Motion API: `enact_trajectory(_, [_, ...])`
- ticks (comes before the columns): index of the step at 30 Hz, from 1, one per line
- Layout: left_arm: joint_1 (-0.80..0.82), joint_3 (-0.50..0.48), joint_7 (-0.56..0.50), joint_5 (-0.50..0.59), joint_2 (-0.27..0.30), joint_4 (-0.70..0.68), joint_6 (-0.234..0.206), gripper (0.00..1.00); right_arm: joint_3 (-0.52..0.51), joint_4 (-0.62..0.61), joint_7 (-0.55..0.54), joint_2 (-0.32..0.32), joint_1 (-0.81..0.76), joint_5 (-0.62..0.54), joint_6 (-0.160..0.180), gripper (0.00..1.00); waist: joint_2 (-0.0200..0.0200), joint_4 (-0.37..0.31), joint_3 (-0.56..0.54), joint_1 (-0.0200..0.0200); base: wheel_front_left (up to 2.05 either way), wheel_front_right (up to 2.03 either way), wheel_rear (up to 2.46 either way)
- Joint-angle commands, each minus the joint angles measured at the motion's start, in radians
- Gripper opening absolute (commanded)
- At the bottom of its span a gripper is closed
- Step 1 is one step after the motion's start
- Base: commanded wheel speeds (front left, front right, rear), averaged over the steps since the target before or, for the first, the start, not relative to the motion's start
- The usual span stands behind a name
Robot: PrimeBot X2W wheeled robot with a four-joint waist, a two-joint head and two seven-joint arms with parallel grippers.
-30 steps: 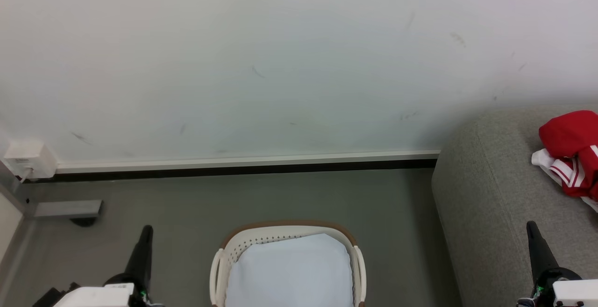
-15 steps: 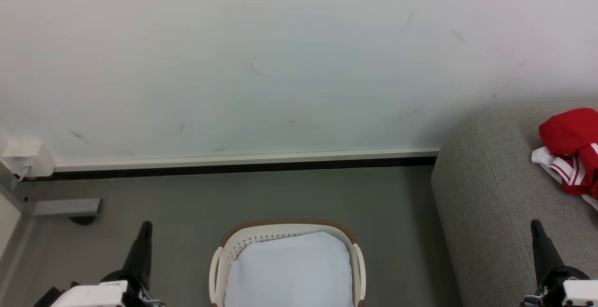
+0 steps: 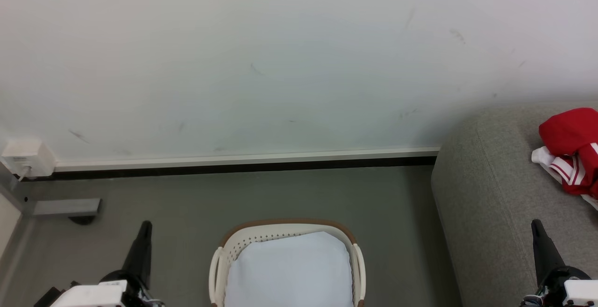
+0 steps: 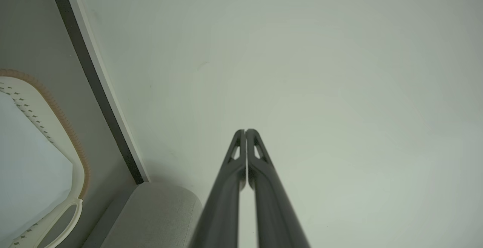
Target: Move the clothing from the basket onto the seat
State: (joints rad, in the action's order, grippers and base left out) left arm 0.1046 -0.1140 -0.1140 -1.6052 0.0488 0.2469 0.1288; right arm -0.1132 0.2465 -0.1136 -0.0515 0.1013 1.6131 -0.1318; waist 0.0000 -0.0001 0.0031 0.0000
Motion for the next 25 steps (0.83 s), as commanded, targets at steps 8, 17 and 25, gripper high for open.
enact_trajectory(8, [0.008,-0.002,-0.004,-0.014,0.002,-0.004,0.004,0.00,-0.004,-0.005,-0.003,0.000,0.012,0.000,0.002,0.00,0.0000,0.000,0.000,0.0000,0.00,0.00,0.00])
enact_trajectory(17, [0.008,-0.002,-0.004,-0.014,0.002,-0.004,0.004,0.00,-0.004,-0.005,-0.003,0.001,0.012,0.000,0.002,0.00,0.0000,0.000,0.000,0.0000,0.00,0.00,0.00])
enact_trajectory(25, [0.008,-0.002,-0.004,-0.014,0.002,-0.004,0.004,0.00,-0.005,-0.005,-0.003,0.001,0.012,0.000,0.002,0.00,0.0000,0.000,0.000,0.0000,0.00,0.00,0.00])
